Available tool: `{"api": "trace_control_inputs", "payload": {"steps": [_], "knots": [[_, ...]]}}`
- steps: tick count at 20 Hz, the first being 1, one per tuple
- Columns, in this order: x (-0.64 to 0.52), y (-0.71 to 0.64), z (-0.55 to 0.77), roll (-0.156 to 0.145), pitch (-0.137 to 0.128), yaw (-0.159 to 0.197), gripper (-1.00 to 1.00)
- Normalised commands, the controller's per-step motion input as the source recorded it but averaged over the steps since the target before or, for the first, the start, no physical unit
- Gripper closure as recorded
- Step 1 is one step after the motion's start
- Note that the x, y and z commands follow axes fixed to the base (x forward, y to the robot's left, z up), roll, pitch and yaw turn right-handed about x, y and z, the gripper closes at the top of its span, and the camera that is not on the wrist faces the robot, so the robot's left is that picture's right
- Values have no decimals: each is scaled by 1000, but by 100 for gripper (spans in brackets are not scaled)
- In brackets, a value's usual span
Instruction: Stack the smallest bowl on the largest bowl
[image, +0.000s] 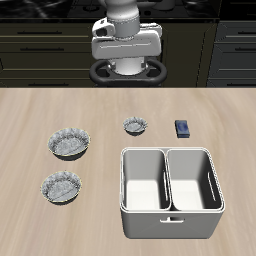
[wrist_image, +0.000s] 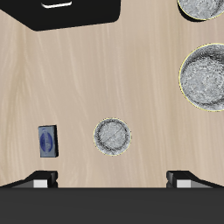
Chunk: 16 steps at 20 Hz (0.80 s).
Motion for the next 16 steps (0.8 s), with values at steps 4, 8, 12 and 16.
{"api": "trace_control_inputs", "payload": {"steps": [4,8,12,16], "knots": [[41,-31,-355,-8,32,24,-100],[0,-2,-267,-5,-8,7,-100],[-13,30,-373,-17,-36,42,-100],[-72,74,-360,-42,-46,57,-100]]}}
